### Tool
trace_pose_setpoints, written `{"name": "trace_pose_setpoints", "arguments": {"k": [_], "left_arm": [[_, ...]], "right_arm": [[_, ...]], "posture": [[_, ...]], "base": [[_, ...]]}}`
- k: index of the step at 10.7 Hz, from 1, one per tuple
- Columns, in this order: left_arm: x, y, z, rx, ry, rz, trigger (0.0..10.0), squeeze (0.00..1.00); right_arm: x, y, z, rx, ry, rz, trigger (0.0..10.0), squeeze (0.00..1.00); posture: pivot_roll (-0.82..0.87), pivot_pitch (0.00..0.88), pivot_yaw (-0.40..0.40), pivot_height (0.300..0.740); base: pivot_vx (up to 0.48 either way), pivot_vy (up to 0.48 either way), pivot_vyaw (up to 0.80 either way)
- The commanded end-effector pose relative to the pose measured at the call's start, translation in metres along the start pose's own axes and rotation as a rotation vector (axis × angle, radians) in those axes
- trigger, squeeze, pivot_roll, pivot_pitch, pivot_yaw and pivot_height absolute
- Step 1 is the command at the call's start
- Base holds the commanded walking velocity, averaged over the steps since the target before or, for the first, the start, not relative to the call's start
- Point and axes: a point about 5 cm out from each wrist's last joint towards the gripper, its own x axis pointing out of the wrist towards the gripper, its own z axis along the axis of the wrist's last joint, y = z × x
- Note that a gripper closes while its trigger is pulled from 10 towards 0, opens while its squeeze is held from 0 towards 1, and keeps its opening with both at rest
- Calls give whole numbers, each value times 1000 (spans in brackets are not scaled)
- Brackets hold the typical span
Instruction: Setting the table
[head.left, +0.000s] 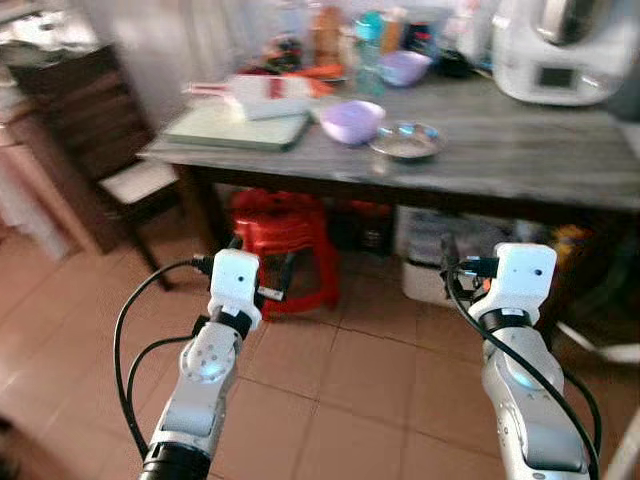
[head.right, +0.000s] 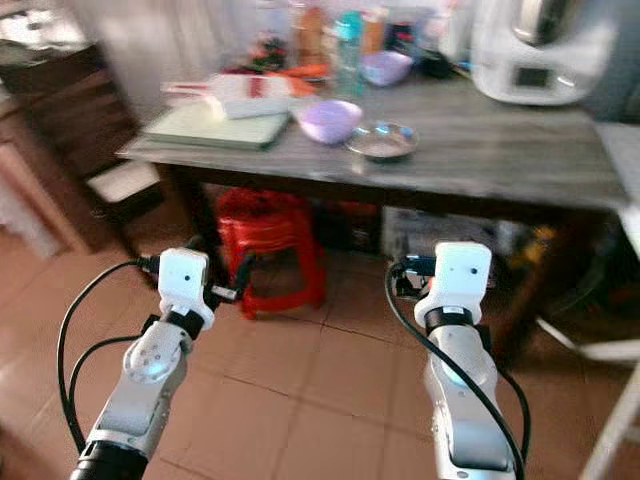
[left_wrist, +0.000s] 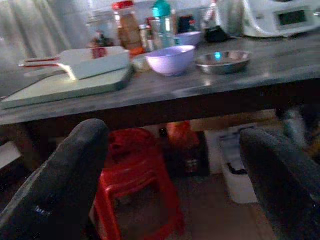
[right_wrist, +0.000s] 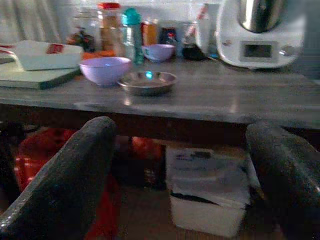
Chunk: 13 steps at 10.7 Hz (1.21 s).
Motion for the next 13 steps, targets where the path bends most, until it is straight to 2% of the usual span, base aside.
{"name": "trace_pose_setpoints", "arguments": {"k": [1, 3, 7, 9, 11, 13], "left_arm": [[1, 1, -1, -6, 6, -2, 10000, 0], [3, 0, -1, -24, 5, -10, 10000, 0], [4, 0, 0, -27, 4, -14, 10000, 0], [4, 0, 0, -25, 5, -16, 10000, 0], [3, 1, 0, -24, 8, -21, 10000, 0], [4, 0, 0, -25, 9, -26, 10000, 0]], "right_arm": [[3, 3, 0, 3, 2, 9, 10000, 0], [1, 8, 0, 21, -1, 45, 10000, 0], [1, 6, -2, -7, 5, 16, 10000, 0], [1, 5, -4, 21, 21, 9, 10000, 0], [0, 2, -2, -15, 8, -17, 10000, 0], [0, 2, -4, 38, 16, -34, 10000, 0]], "posture": [[-16, 0, 85, 740], [-18, 0, 82, 740], [-19, 0, 87, 740], [-16, 0, 90, 740], [-17, 0, 95, 740], [-18, 0, 97, 740]], "base": [[0, 0, -706], [0, -137, 0], [0, -368, 0], [0, -381, 0], [0, -381, 0], [0, -368, 0]]}}
